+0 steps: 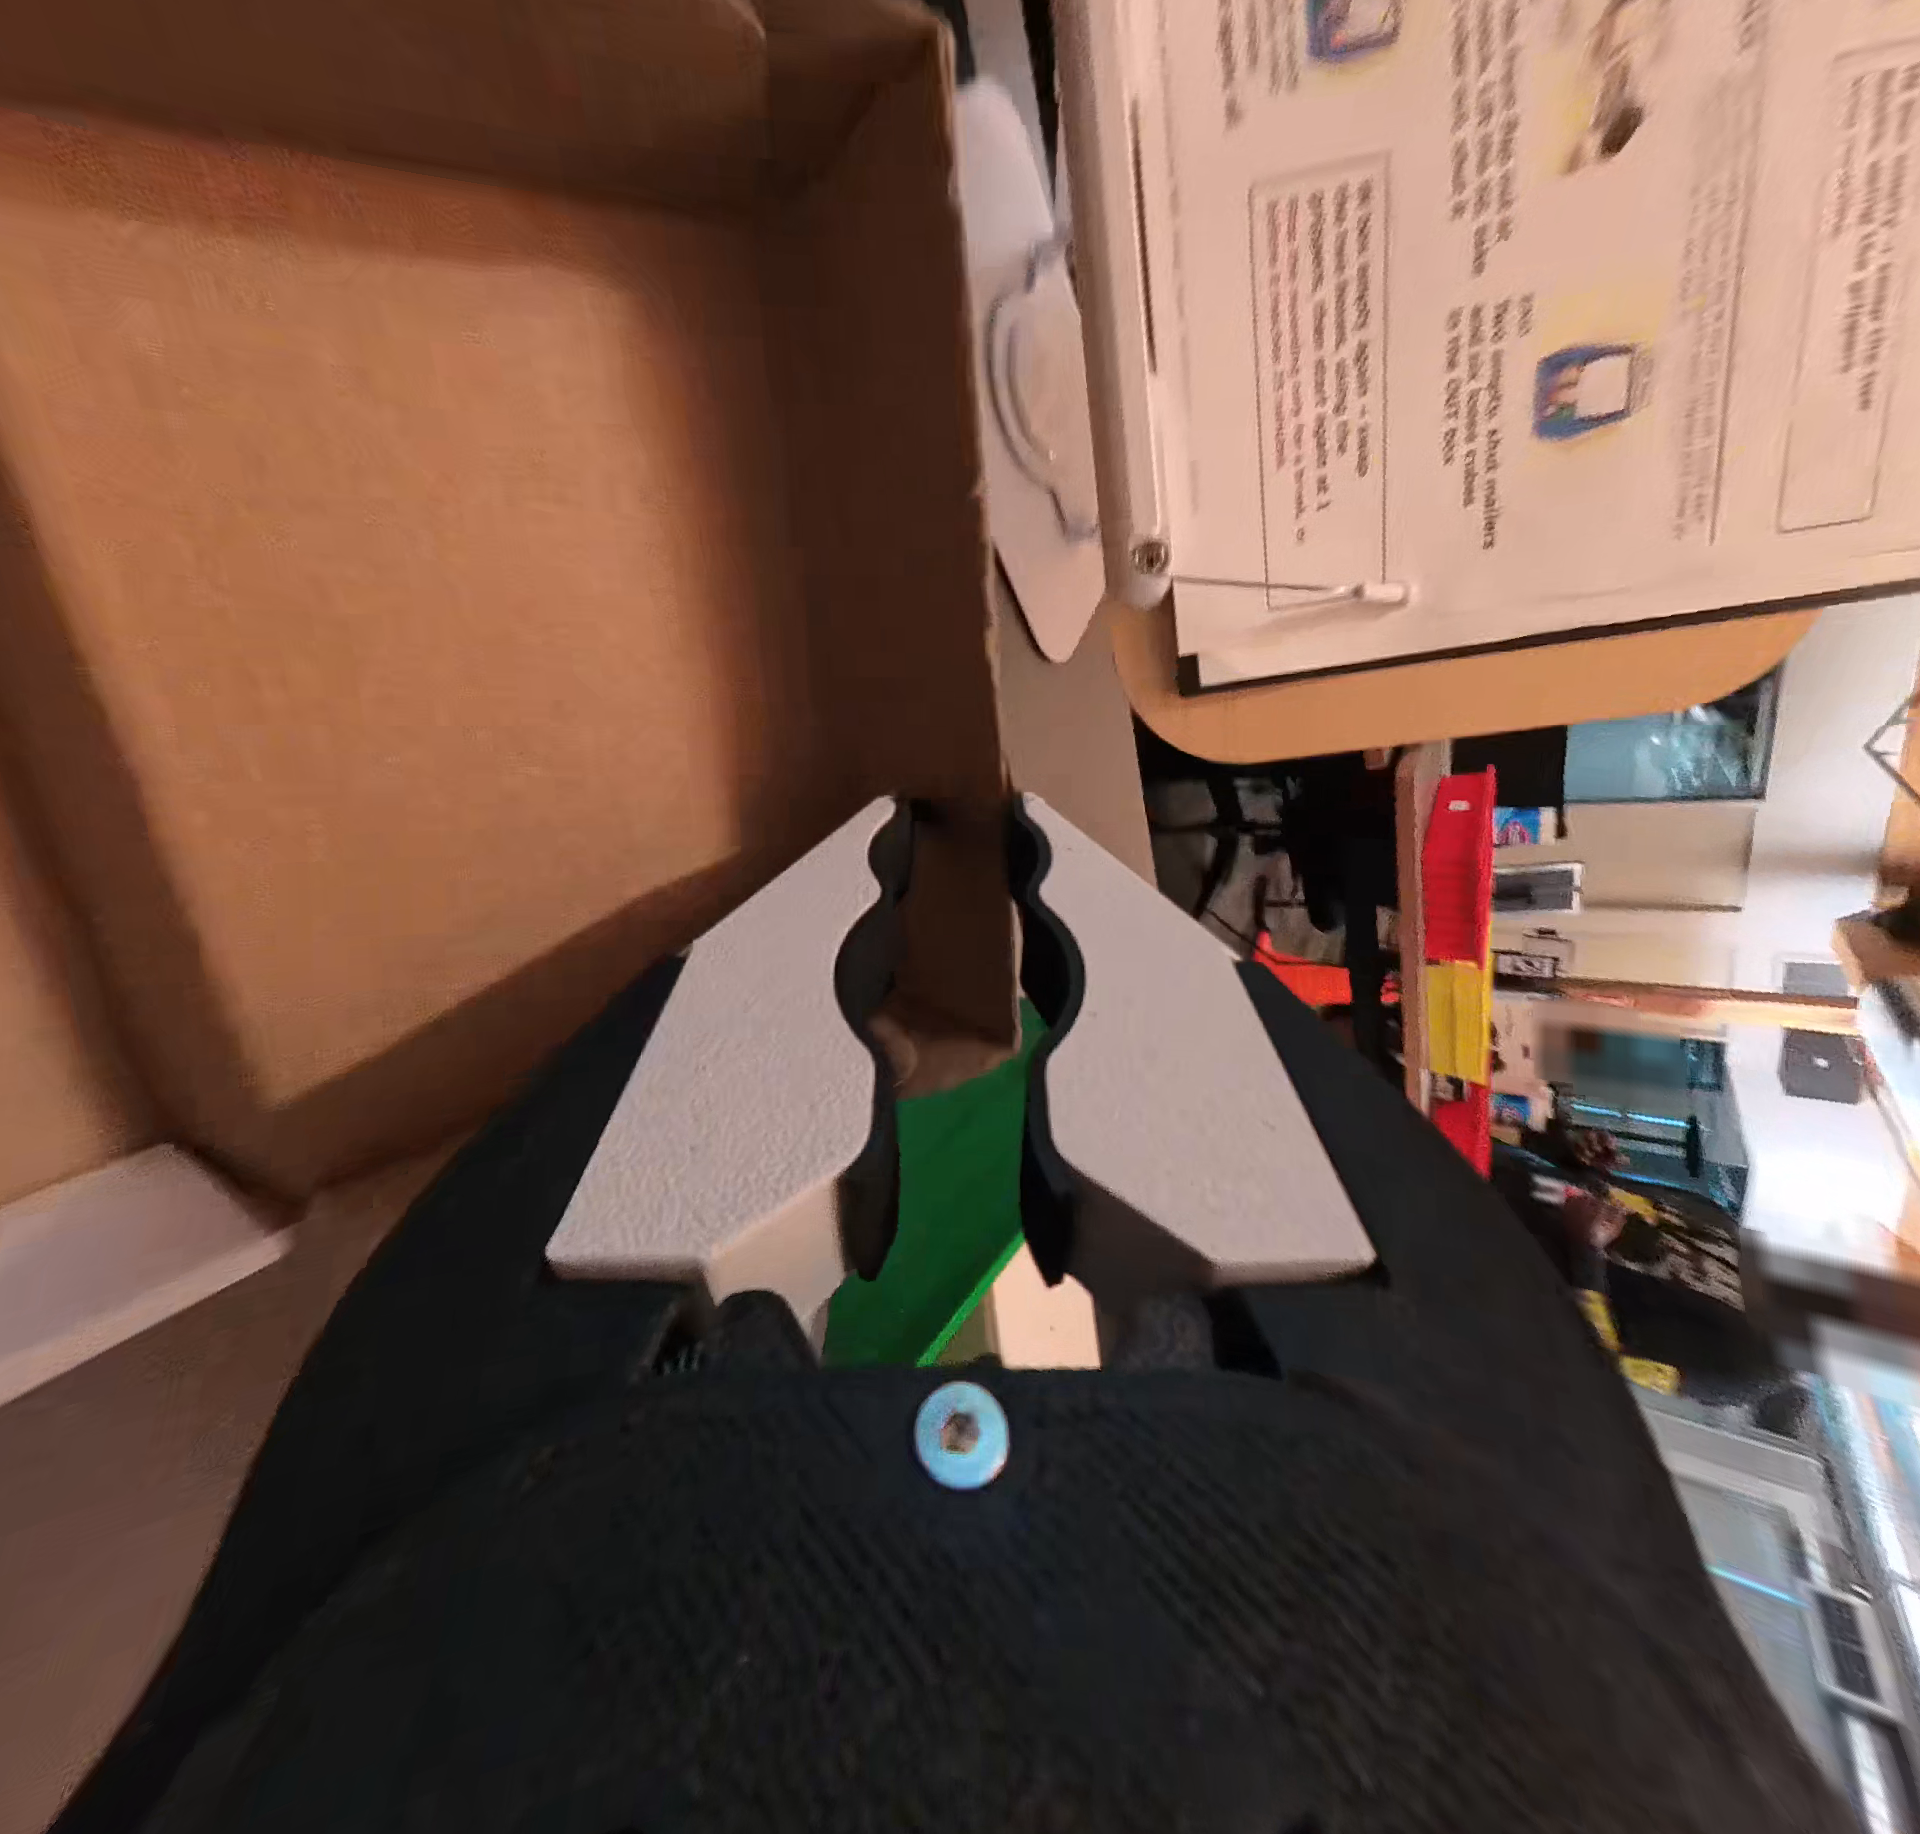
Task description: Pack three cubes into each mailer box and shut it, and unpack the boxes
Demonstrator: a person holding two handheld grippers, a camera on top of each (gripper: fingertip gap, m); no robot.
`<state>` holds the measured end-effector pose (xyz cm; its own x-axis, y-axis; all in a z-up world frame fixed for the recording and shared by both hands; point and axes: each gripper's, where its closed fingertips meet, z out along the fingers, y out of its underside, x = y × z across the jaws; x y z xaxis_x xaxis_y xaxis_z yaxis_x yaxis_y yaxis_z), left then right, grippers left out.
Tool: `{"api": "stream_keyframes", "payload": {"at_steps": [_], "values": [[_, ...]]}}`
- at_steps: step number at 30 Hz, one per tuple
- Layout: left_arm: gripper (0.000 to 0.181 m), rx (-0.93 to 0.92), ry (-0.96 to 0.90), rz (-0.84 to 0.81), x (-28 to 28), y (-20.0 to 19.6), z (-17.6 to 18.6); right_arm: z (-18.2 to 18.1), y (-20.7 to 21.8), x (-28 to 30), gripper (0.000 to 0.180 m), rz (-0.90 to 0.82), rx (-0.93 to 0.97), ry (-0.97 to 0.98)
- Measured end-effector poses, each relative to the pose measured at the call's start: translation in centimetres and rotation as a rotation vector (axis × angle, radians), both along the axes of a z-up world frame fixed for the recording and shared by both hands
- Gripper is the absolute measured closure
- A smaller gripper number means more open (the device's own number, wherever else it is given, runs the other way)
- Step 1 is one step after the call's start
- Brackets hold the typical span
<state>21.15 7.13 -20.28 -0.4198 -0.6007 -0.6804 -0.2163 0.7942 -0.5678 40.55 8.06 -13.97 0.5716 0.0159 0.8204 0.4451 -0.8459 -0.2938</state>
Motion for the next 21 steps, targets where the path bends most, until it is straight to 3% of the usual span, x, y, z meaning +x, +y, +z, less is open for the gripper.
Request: {"api": "stream_keyframes", "payload": {"at_steps": [1,6,10,15,19,21], "values": [[0.181,-0.01,0.009,0.003,0.0,0.1,-0.1,-0.7,0.0,0.5,0.166,-0.007,-0.03,-0.001],[0.179,-0.091,-0.045,0.024,-0.1,1.1,1.1,0.8,0.4,-0.2,0.169,-0.023,0.026,-0.051],[0.179,-0.247,-0.134,0.048,-1.8,3.9,5.2,3.1,0.3,-2.4,0.17,0.025,0.079,-0.062],[0.175,-0.397,-0.132,0.252,-4.2,15.8,10.3,4.4,0.3,-4.7,0.144,0.114,0.127,0.003],[0.168,-0.433,0.048,0.364,-4.9,25.1,9.1,5.0,0.2,-6.6,0.126,0.167,0.224,0.1],[0.144,-0.414,0.235,0.289,-4.9,26.3,6.5,5.4,-0.4,-7.8,0.118,0.175,0.249,0.121]]}}
